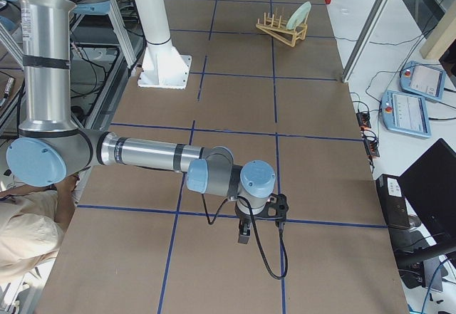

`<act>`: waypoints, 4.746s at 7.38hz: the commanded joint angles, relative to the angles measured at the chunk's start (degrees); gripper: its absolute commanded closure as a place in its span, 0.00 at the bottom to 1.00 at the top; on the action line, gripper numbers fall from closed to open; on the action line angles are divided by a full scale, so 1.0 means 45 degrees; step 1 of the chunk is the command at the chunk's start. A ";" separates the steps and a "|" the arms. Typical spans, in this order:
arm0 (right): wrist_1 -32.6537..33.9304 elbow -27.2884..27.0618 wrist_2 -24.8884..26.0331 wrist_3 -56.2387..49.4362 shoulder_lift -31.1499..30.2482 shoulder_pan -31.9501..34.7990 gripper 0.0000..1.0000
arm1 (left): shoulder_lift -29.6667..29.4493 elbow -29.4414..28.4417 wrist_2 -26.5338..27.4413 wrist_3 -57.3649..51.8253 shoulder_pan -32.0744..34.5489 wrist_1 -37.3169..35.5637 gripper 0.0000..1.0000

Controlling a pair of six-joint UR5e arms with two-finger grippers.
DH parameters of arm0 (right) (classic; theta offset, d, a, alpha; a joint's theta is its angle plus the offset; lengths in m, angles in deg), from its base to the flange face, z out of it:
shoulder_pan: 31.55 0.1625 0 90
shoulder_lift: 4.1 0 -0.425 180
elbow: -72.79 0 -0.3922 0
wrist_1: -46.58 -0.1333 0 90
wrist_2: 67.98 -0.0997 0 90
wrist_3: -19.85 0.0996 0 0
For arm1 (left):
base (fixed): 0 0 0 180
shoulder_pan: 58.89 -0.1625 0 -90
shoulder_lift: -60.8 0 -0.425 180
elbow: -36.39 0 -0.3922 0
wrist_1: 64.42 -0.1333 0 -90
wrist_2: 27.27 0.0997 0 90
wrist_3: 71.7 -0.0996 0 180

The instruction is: Place plate on table

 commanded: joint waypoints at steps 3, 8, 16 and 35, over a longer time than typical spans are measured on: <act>0.0000 0.0013 0.0000 0.0000 0.0001 0.0000 0.00 | -0.0500 -0.0197 -0.2545 0.9652 -0.0148 0.4869 0.00; 0.0000 -0.0006 0.0000 0.0000 0.0001 0.0000 0.00 | -0.2874 -0.1712 -0.2242 2.2004 -0.3869 0.8514 0.00; 0.0000 0.0013 0.0000 0.0000 0.0001 0.0000 0.00 | -0.5090 -0.5742 0.1432 2.7293 -0.6202 1.1856 0.18; 0.0000 -0.0006 0.0000 0.0000 0.0001 0.0000 0.00 | -0.5303 0.1521 0.0922 2.9090 -0.8867 0.2141 1.00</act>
